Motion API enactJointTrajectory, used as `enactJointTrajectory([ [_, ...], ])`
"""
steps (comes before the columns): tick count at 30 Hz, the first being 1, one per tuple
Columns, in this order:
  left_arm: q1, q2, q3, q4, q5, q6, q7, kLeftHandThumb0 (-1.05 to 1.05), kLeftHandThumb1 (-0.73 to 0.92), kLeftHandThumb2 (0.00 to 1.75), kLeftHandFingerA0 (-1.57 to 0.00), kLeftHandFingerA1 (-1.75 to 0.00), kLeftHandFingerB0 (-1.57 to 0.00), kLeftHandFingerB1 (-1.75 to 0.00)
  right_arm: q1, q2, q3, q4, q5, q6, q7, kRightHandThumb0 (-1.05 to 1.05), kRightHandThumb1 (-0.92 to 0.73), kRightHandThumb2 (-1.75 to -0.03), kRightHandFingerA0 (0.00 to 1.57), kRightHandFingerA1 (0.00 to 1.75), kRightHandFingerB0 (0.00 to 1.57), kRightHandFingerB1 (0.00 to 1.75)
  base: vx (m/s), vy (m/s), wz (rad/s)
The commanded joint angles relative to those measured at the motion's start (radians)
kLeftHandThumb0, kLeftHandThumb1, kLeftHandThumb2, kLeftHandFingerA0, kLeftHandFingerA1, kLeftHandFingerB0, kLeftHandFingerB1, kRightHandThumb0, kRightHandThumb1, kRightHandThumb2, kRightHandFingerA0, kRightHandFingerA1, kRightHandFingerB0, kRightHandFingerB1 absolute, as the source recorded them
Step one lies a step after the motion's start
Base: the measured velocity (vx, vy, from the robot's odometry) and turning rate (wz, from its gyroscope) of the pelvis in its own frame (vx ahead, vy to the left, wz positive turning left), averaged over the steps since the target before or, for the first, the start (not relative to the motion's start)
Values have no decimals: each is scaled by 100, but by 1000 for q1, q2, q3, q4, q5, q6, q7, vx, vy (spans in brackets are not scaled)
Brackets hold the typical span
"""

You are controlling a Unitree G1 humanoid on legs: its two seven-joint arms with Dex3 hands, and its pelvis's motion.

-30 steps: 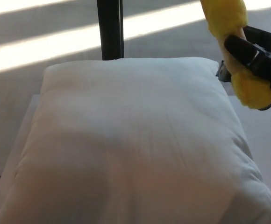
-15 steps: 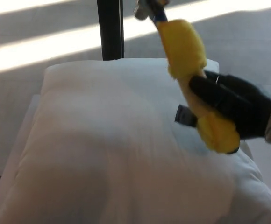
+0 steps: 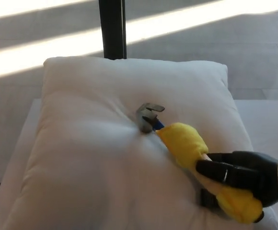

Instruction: A hammer is kept on the right hand side and a pillow is kept on the left hand side on the desk infront of the robot and the robot uses its right hand to pick up the hammer and makes a downward swinging motion to hit the pillow

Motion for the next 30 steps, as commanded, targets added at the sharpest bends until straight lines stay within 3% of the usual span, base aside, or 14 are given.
enactJointTrajectory([
  [1,7,28,-9,7,18,-30,-1,-60,62,59,-69,-48,-65,-43,63,12,-17,108,-113,-8,-108,-33,-64,-113,108,175,68,173,0,0,0],
  [2,6,28,-10,7,17,-28,1,-60,62,59,-69,-48,-65,-43,68,16,-17,112,-118,-13,-114,-33,-64,-113,108,175,68,173,0,0,0],
  [3,2,25,-3,4,4,-9,7,-60,59,59,-74,-50,-68,-43,95,29,-5,134,-133,-64,-131,-35,-58,-124,111,175,73,173,0,0,0],
  [4,2,25,-2,4,2,-6,7,-60,59,59,-74,-50,-68,-43,98,31,-4,137,-134,-71,-133,-35,-58,-124,111,175,73,173,0,0,0],
  [5,4,25,-2,2,0,-4,4,-57,62,59,-71,-49,-63,-42,100,54,-11,140,-147,-77,-159,-36,-73,-107,114,175,76,164,0,0,0],
  [6,9,24,-3,-1,-1,-3,-1,-57,62,60,-71,-49,-63,-43,98,95,-28,146,-168,-78,-202,-37,-73,-105,113,175,75,167,0,0,0],
  [10,13,22,-2,-5,-3,-12,-6,-55,63,60,-72,-50,-61,-43,91,117,-43,145,-168,-72,-211,-37,-71,-108,113,175,78,172,0,0,0],
  [11,6,25,0,20,-1,-16,-2,-57,62,60,-72,-48,-60,-42,73,129,-53,153,-158,-74,-206,-35,-66,-116,111,175,70,171,0,0,0],
  [21,7,28,1,17,0,-3,11,-56,63,60,-71,-47,-59,-42,29,168,-75,115,-159,-29,-220,-34,-61,-116,110,175,68,173,0,0,0],
  [22,13,27,-1,9,1,-8,8,-57,63,60,-71,-48,-60,-42,37,172,-74,113,-167,-23,-230,-36,-74,-100,110,175,65,173,0,0,0],
  [24,10,29,2,17,-1,-6,8,-57,63,60,-70,-47,-58,-42,58,154,-48,111,-155,-47,-210,-34,-62,-121,112,175,72,174,0,0,0],
  [29,17,28,3,26,-1,-14,8,-56,63,60,-71,-47,-59,-42,11,182,-122,39,-156,15,-232,-36,-74,-103,109,175,64,163,0,0,0],
  [30,13,28,6,28,-4,-6,12,-56,62,60,-73,-47,-60,-42,-63,185,-179,34,-129,20,-234,-34,-74,-101,107,175,77,153,0,0,0],
])
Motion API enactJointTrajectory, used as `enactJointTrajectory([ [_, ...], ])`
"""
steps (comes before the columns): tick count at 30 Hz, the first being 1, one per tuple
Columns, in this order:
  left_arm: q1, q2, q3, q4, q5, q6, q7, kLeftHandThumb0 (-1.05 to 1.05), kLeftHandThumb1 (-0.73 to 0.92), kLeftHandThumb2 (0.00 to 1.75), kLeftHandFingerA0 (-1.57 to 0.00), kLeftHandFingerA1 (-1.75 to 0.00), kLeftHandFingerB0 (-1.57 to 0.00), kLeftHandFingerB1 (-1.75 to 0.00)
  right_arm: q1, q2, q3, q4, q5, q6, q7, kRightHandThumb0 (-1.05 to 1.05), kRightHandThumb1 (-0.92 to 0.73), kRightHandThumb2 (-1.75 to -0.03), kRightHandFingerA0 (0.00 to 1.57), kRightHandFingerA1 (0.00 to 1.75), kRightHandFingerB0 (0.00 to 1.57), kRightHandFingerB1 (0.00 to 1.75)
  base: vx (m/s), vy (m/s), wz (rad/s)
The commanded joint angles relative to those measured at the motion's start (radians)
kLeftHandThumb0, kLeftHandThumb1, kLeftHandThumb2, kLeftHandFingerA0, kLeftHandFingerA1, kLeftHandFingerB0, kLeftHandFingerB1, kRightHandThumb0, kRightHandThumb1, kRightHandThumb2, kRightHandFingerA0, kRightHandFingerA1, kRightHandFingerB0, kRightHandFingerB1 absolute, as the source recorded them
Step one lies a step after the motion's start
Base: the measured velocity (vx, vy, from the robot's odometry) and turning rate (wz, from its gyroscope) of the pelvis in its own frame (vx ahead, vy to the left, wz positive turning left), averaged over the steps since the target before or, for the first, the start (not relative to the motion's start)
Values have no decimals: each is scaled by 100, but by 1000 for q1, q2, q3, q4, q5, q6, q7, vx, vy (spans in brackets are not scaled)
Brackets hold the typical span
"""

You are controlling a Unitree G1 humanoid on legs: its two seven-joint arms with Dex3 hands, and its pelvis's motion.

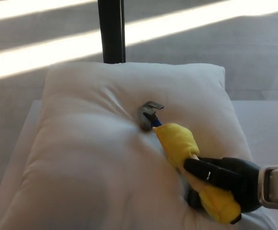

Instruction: A hammer is kept on the right hand side and a pillow is kept on the left hand side on the desk infront of the robot and the robot uses its right hand to pick up the hammer and makes a downward swinging motion to hit the pillow

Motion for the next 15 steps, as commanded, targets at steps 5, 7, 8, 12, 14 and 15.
enactJointTrajectory([
  [5,2,23,13,58,-1,-25,-4,-57,63,60,-68,-45,-58,-41,-233,11,-227,-44,24,79,-85,-34,-82,-88,102,175,70,147,0,0,0],
  [7,1,24,15,70,-4,-33,-14,-58,62,59,-68,-45,-58,-41,-316,33,-320,-65,44,79,-127,-35,-83,-82,102,175,65,143,0,0,0],
  [8,6,21,14,53,-4,-25,-6,-58,62,60,-69,-46,-59,-42,-365,5,-339,-59,69,79,-123,-33,-80,-92,100,175,67,147,0,0,0],
  [12,15,16,15,34,-8,-18,-6,-58,62,59,-71,-47,-63,-43,-480,-67,-424,-12,124,79,-111,-30,-70,-97,97,175,66,145,0,0,0],
  [14,20,15,16,26,-9,-10,2,-57,62,59,-70,-48,-62,-43,-499,-85,-453,-5,138,79,-88,-30,-71,-97,95,175,66,149,0,0,0],
  [15,24,14,18,22,-10,-7,3,-57,62,60,-70,-48,-61,-43,-531,-91,-474,-16,119,79,-125,-30,-69,-97,98,175,69,144,0,0,0],
])
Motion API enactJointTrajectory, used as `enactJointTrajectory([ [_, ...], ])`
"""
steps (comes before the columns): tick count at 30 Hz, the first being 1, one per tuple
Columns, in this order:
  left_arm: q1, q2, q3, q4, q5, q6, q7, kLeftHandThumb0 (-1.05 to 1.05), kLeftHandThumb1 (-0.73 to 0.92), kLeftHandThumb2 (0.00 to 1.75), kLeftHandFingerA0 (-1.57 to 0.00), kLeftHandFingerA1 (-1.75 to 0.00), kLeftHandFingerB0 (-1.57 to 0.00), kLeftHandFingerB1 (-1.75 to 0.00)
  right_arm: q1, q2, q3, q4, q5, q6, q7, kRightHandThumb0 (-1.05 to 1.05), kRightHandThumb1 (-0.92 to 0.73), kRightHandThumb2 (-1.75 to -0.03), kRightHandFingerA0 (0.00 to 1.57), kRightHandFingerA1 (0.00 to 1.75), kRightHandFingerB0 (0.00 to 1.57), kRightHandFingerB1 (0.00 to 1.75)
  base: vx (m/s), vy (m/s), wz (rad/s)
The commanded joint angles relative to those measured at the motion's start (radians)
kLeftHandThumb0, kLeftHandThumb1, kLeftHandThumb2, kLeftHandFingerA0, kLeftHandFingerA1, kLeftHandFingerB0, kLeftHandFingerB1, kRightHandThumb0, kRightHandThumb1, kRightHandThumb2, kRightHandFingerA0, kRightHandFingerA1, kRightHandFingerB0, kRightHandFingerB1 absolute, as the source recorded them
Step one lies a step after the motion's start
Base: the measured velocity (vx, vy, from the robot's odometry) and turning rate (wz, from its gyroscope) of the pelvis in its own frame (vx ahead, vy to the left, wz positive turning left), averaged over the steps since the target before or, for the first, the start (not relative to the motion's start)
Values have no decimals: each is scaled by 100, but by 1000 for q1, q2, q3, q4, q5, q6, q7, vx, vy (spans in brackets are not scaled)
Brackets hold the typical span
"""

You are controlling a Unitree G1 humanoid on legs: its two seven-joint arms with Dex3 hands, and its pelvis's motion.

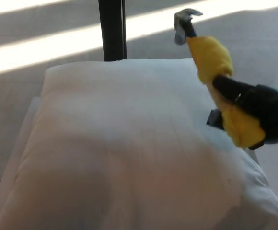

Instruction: A hammer is kept on the right hand side and a pillow is kept on the left hand side on the desk infront of the robot and the robot uses its right hand to pick up the hammer and makes a downward swinging motion to hit the pillow

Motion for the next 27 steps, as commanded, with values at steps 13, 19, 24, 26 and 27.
enactJointTrajectory([
  [13,16,16,18,7,-7,-16,7,-58,62,60,-69,-46,-59,-42,6,-268,-63,58,-91,-187,-79,-26,-71,-111,102,175,55,173,0,0,0],
  [19,16,20,20,10,-9,-20,1,-59,62,60,-70,-46,-58,-42,257,-412,195,155,-276,-533,-21,-16,-73,-109,95,175,63,175,0,0,0],
  [24,15,20,18,-13,-10,-15,-1,-58,63,60,-68,-46,-58,-42,348,-476,343,229,-390,-697,-22,-17,-68,-96,91,175,61,156,0,0,0],
  [26,14,20,16,-15,-8,-7,4,-56,64,60,-68,-45,-57,-42,411,-534,488,248,-491,-786,-38,-20,-70,-81,92,175,62,152,0,0,0],
  [27,12,20,16,-15,-8,-5,7,-56,64,60,-68,-45,-57,-42,424,-541,511,253,-510,-808,-47,-20,-70,-81,92,175,62,152,0,0,0],
])
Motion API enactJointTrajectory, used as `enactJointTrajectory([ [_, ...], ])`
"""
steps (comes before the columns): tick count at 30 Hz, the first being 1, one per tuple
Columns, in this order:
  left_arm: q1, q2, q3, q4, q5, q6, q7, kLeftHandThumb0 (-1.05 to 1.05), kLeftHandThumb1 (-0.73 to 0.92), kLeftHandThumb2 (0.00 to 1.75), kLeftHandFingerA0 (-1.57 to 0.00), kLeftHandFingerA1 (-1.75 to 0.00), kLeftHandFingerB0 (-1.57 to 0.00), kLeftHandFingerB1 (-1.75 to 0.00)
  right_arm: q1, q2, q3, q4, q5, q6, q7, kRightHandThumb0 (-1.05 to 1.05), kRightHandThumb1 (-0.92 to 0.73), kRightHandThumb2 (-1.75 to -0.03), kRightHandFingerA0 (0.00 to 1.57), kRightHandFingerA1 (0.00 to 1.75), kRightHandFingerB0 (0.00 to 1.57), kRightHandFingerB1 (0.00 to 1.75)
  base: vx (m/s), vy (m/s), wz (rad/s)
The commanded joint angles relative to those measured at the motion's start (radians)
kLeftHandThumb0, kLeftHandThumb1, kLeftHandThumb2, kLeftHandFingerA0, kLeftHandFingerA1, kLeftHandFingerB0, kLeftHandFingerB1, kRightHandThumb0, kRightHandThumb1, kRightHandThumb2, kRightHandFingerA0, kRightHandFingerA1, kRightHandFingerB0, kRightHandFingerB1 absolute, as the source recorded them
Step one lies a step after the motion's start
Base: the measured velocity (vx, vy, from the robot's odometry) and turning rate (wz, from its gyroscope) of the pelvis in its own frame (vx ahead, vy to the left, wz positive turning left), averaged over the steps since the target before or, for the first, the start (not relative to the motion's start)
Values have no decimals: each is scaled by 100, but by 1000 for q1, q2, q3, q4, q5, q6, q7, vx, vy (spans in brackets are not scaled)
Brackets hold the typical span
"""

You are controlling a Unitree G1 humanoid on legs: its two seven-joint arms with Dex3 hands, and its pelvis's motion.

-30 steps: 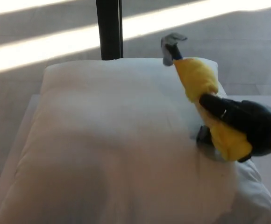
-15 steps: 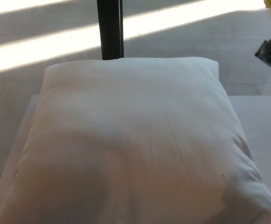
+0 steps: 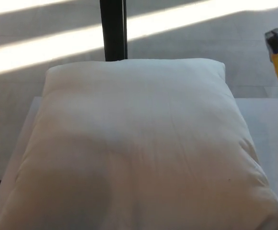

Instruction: A hammer is kept on the right hand side and a pillow is kept on the left hand side on the desk infront of the robot and the robot uses its right hand to pick up the hammer and makes a downward swinging motion to hit the pillow

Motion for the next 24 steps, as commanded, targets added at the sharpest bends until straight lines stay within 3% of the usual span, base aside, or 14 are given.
enactJointTrajectory([
  [1,10,21,6,-20,-1,-18,-4,-56,65,60,-66,-46,-55,-42,269,-240,431,136,-364,-678,22,-20,-71,-79,93,175,64,148,0,0,0],
  [3,24,20,7,-26,0,-22,-1,-57,64,60,-67,-46,-57,-42,266,-234,441,152,-365,-683,16,-16,-72,-79,92,175,63,147,0,0,0],
  [4,20,20,10,-19,-2,-18,4,-58,63,60,-68,-46,-58,-42,269,-217,415,167,-353,-694,6,-19,-64,-96,95,175,67,154,0,0,0],
  [7,16,19,24,11,-17,-25,-5,-59,62,60,-68,-45,-59,-42,268,-208,401,183,-354,-736,-12,-23,-61,-102,97,175,76,149,0,0,0],
  [8,17,18,27,12,-21,-25,-9,-57,63,60,-68,-45,-58,-42,274,-211,398,188,-357,-755,-15,-24,-64,-95,96,175,68,157,0,0,0],
  [12,21,17,30,6,-23,-23,-6,-58,63,60,-69,-45,-58,-42,271,-241,447,261,-415,-830,-71,-25,-67,-85,88,175,59,144,0,0,0],
  [13,26,14,29,-7,-24,-18,-3,-58,63,60,-67,-45,-58,-42,276,-254,469,300,-446,-863,-106,-28,-71,-87,86,172,65,136,0,0,0],
  [14,27,14,30,-9,-24,-16,-2,-58,62,60,-68,-45,-59,-42,276,-264,491,322,-466,-880,-121,-31,-74,-79,89,166,74,128,0,0,0],
  [15,28,16,30,-5,-24,-18,-6,-59,63,60,-67,-45,-59,-42,286,-285,536,373,-508,-955,-149,-28,-77,-75,90,164,79,132,0,0,0],
  [16,29,16,31,-6,-25,-20,-7,-59,62,59,-67,-45,-60,-42,289,-293,558,396,-526,-978,-160,-33,-81,-76,90,149,81,119,0,0,0],
  [17,31,14,33,-10,-27,-21,-5,-59,62,59,-67,-45,-60,-42,286,-301,582,417,-542,-979,-170,-33,-81,-76,90,149,81,119,0,0,0],
  [18,28,17,29,1,-21,-23,-1,-59,61,59,-68,-44,-61,-42,316,-313,609,435,-564,-1031,-177,-28,-74,-78,90,165,74,134,0,0,0],
  [22,26,15,33,3,-26,-26,-3,-58,61,60,-68,-45,-60,-42,356,-322,644,441,-577,-1101,-181,-24,-65,-85,89,169,73,136,0,0,0],
  [24,20,19,35,19,-26,-23,-2,-58,62,60,-68,-44,-59,-42,391,-332,661,413,-562,-1125,-108,-18,-69,-75,83,171,70,139,0,0,0],
])
